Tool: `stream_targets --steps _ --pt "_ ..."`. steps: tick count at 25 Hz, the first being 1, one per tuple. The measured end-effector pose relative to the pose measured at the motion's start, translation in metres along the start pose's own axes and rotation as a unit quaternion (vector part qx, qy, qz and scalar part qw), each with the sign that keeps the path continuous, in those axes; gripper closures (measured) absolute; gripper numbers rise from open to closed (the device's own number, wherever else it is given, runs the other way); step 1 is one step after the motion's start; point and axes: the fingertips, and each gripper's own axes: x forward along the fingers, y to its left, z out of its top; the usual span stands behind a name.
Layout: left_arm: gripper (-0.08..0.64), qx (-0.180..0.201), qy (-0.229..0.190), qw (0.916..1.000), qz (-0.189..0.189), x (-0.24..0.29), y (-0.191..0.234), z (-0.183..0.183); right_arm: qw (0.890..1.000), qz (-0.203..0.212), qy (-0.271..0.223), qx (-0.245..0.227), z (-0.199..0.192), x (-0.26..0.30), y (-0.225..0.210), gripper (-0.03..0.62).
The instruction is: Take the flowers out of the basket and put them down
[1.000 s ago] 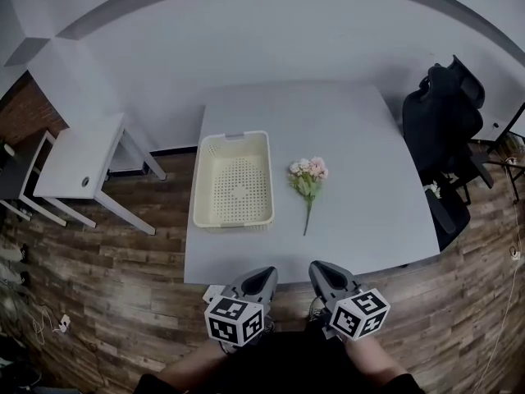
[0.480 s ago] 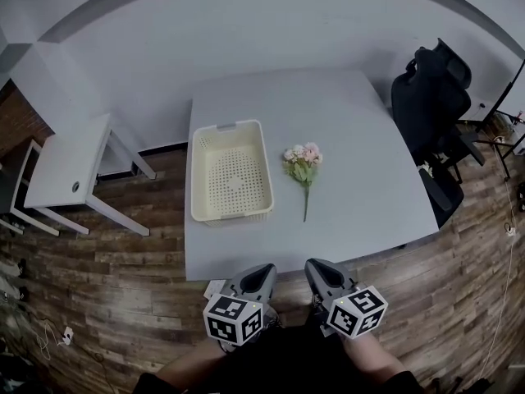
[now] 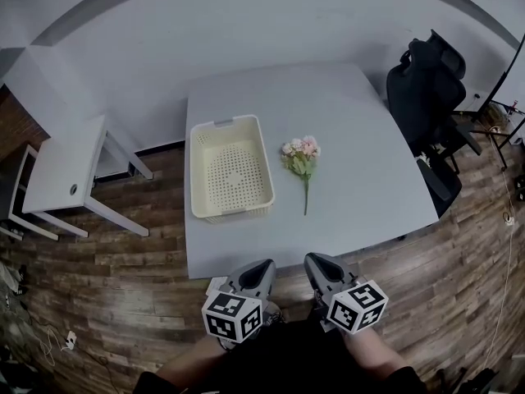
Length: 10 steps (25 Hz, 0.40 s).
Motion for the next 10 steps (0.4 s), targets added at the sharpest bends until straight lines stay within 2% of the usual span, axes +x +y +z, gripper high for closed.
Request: stream_targets --steps 10 --pt "0.554 -0.004 -0.003 1.0000 -0.001 -0.0012 0.0028 -0.0025 1.000 0.001 0.005 -0.004 -0.0020 0.0036 -0.0001 0.572"
